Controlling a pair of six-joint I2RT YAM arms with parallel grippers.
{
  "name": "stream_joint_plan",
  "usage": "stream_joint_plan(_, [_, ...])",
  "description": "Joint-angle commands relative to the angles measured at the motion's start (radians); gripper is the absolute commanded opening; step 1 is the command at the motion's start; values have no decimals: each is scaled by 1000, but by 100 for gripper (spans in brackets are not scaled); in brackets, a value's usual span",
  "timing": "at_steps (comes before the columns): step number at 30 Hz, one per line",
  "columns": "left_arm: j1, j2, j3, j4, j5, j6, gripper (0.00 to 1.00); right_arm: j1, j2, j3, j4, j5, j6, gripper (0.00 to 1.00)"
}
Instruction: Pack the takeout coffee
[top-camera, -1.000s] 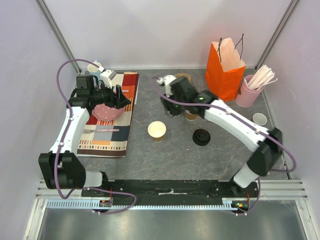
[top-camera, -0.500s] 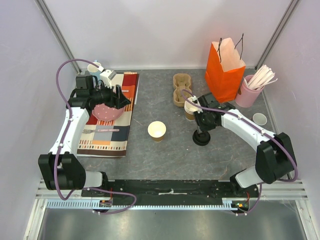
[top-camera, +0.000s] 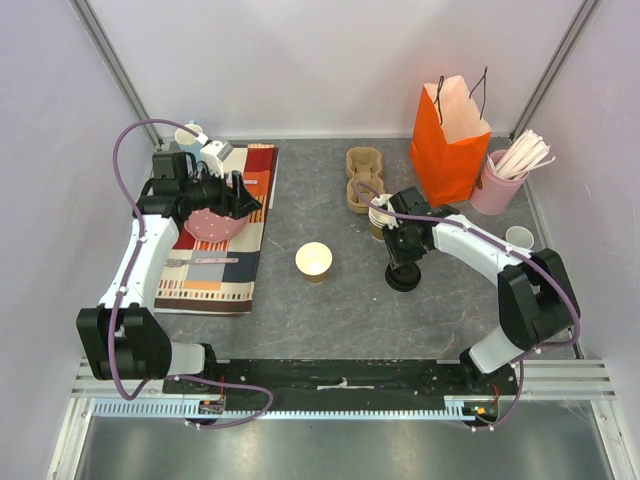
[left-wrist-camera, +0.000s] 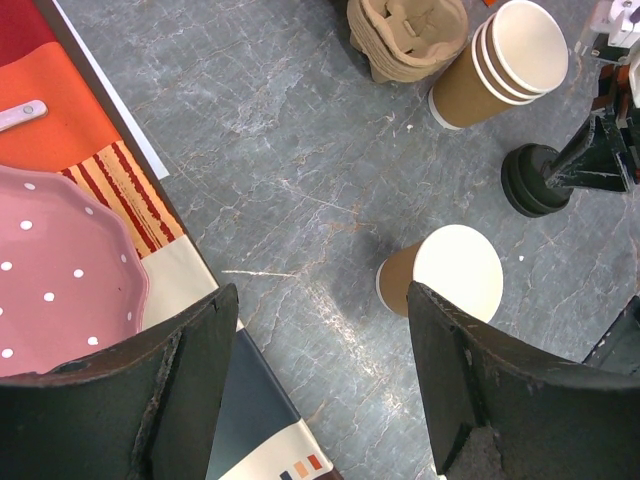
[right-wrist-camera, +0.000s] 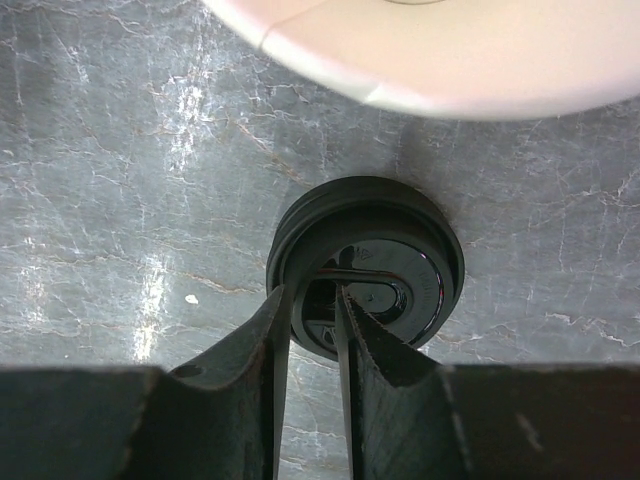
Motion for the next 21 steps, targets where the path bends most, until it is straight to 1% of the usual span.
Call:
stream_joint_plan(1, [-3, -32, -4, 6, 24, 33, 75, 0, 7, 1, 15, 20, -9, 30])
stream_joint_plan(11, [-3, -29, -4, 9, 24, 36, 75, 0, 23, -20, 9, -6, 8, 28])
stream_joint_plan(15, [-3, -28, -7, 10, 24, 39, 75, 0, 17, -20, 9, -16, 11, 23])
stream_joint_plan(17, [-3, -28, -9, 12, 25, 39, 75, 0, 15, -17, 6, -17, 13, 18])
stream_joint_plan(21, [-3, -31, -9, 12, 25, 39, 75, 1, 3, -4, -9, -26, 23, 3])
